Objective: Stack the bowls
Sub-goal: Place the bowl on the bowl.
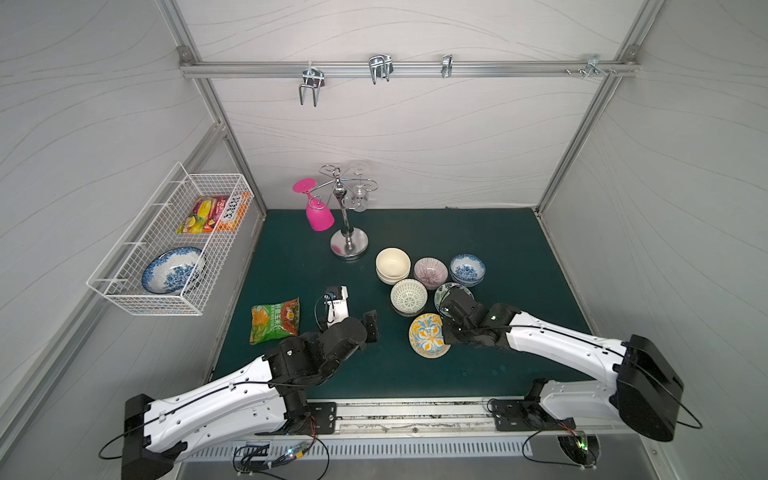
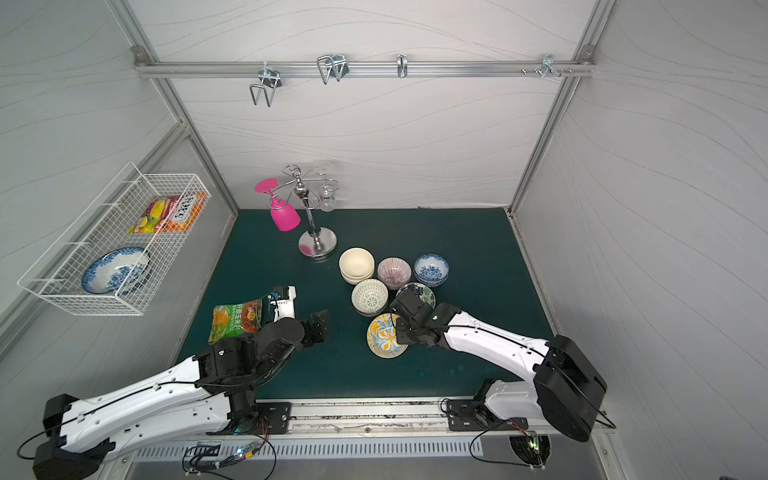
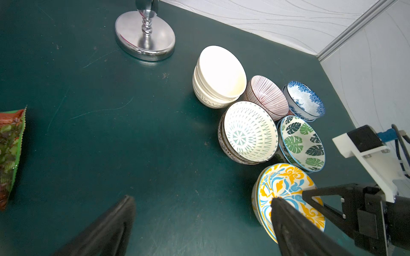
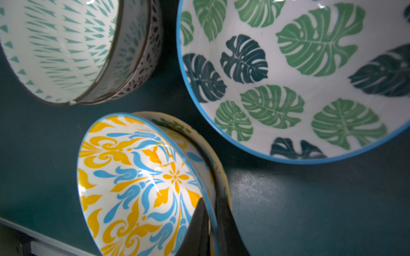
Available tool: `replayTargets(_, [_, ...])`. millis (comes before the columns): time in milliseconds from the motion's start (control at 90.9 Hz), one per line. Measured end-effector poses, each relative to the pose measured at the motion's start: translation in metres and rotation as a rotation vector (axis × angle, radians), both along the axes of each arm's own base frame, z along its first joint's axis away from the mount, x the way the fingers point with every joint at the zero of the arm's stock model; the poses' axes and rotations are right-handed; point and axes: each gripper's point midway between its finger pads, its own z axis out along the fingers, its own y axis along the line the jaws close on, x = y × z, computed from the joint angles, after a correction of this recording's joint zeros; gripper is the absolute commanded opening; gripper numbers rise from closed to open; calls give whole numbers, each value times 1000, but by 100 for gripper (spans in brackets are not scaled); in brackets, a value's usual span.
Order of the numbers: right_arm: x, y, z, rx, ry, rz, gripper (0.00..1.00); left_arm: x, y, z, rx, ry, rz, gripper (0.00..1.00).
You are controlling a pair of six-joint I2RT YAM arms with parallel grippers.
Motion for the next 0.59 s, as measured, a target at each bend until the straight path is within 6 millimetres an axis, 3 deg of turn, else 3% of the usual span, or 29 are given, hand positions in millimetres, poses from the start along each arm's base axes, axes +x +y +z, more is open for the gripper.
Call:
replayTargets(374, [3,3,2,27,-13,6,21,3,-9,4,2,11,-14,100])
replayTargets(594, [4,4,4,94,-13,13,35,3,-8,4,1,11,-13,100])
